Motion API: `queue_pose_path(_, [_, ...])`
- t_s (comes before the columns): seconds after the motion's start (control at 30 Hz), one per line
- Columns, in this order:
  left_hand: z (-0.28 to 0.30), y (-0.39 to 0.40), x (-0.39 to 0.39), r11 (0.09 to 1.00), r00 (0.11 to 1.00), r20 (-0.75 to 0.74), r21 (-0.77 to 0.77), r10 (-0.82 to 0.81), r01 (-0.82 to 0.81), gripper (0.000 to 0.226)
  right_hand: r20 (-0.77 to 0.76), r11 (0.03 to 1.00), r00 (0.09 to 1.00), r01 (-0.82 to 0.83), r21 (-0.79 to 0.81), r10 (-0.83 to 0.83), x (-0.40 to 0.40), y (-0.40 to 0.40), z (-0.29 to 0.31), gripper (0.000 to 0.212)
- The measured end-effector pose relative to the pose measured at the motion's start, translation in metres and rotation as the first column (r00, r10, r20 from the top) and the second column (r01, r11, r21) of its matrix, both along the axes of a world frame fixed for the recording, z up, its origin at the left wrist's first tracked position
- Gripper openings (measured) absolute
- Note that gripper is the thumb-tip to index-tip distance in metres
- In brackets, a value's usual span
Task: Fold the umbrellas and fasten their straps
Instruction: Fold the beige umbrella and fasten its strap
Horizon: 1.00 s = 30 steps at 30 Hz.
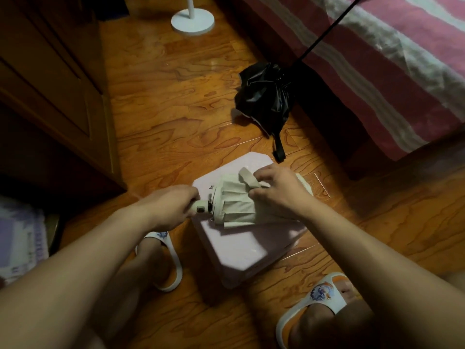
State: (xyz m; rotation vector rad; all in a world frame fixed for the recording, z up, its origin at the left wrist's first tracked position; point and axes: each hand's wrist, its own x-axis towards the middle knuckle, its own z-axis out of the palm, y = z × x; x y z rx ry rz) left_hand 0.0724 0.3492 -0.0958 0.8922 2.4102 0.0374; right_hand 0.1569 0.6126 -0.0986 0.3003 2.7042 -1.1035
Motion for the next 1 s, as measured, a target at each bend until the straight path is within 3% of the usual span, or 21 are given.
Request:
queue_pose_path(0.1, [-0.004,-0.004,0.001,0.999,0.999,0.038,0.044,-0.015,0.013,0.027,0.000,0.954,0.994,0.106,-0.281,-0.110,-0.002,-0.002,0.010,0.011])
queue_pose_path(0.33, [-0.018,-0.007,0.013,0.996,0.996,0.067,0.065,-0.065,0.060,0.024,0.079,0.992,0.997,0.026,-0.123,-0.016,-0.004,0.025,0.024,0.026])
queue_pose_path(0.47, [-0.019,-0.018,0.023,0.974,0.967,-0.169,0.090,-0.192,0.209,0.032,0.093,0.989,0.994,-0.047,-0.137,0.060,0.003,0.028,0.018,0.031])
queue_pose_path(0.6, [-0.023,-0.028,0.039,0.978,0.950,-0.272,0.094,-0.152,0.184,0.037,0.143,0.986,0.987,-0.050,-0.161,0.074,0.018,0.026,0.011,0.036])
queue_pose_path(0.7, [-0.029,-0.027,0.049,0.991,0.975,-0.199,0.068,-0.098,0.113,0.056,0.170,0.980,0.981,-0.063,-0.190,0.096,0.023,0.022,0.012,0.036])
queue_pose_path(0.77, [-0.031,-0.027,0.052,0.998,0.993,-0.108,0.042,-0.047,0.052,0.055,0.177,0.962,0.973,-0.097,-0.256,0.145,0.025,0.021,0.018,0.033])
queue_pose_path(0.83, [-0.029,-0.029,0.051,0.991,0.991,-0.106,0.089,-0.087,0.097,0.042,0.163,0.952,0.968,-0.143,-0.270,0.191,0.028,0.022,0.025,0.028])
queue_pose_path(0.9, [-0.023,-0.028,0.048,0.972,0.960,-0.233,0.138,-0.156,0.192,0.025,0.085,0.954,0.974,-0.185,-0.236,0.210,0.032,0.022,0.030,0.017])
queue_pose_path(1.0, [-0.015,-0.021,0.046,0.980,0.938,-0.332,0.135,-0.094,0.146,0.036,-0.063,0.968,0.982,-0.186,-0.167,0.178,0.044,0.021,0.028,0.007])
